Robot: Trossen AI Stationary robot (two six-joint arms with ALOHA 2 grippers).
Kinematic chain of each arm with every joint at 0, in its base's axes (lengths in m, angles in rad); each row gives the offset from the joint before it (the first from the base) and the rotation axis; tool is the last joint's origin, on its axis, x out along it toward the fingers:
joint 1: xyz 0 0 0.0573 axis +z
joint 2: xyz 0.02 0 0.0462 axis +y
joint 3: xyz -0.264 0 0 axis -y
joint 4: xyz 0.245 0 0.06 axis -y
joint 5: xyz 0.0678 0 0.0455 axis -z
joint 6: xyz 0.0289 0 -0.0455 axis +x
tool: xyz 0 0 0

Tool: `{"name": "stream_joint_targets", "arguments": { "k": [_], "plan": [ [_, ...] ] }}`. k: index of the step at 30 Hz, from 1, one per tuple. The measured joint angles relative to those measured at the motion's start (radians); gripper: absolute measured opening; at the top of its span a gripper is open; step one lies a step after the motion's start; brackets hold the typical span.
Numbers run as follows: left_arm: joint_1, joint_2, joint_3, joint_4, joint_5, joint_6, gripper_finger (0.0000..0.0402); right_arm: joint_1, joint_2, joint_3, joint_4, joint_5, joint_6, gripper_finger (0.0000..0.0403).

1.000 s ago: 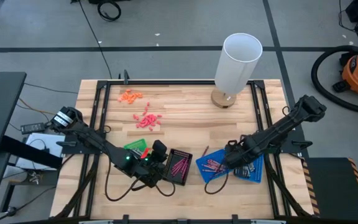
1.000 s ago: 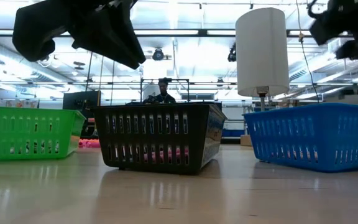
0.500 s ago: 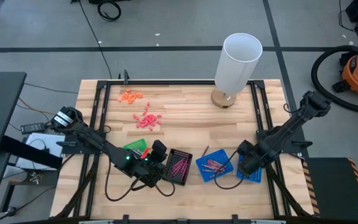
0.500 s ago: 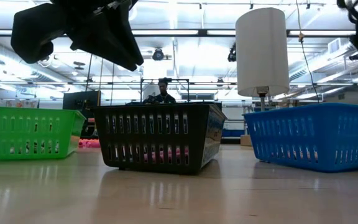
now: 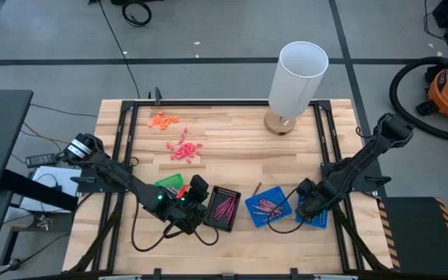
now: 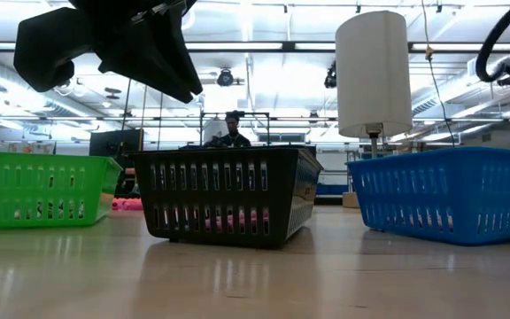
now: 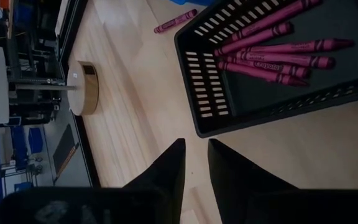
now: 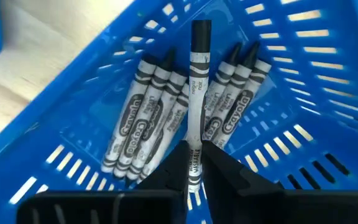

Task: Sort crayons
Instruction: Put the black crayon into the right blue bin, then put the red crayon into the black bin

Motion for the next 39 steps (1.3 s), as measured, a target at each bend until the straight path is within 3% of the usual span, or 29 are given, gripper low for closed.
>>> {"name": "stream_joint_targets", "arguments": {
  "k": [13, 24, 31, 39],
  "plan": [
    [0.000, 0.000, 0.000, -0.013, 0.000, -0.011, 0.0077, -0.004, -0.023, -0.005, 0.006, -0.072, -0.045, 0.0118],
    [0.000, 0.000, 0.000, -0.013, 0.000, -0.009, 0.0077, -0.065, -0.122, 0.130, -0.089, -0.027, -0.176, 0.0128],
    [0.004, 0.000, 0.000, -0.012, 0.000, -0.009, 0.0077, -0.158, -0.131, 0.223, -0.160, 0.118, -0.382, 0.0128],
    [0.019, 0.000, 0.000, -0.012, 0.000, -0.016, 0.0077, -0.312, -0.074, 0.268, -0.145, 0.146, -0.704, 0.0128]
  ]
}}
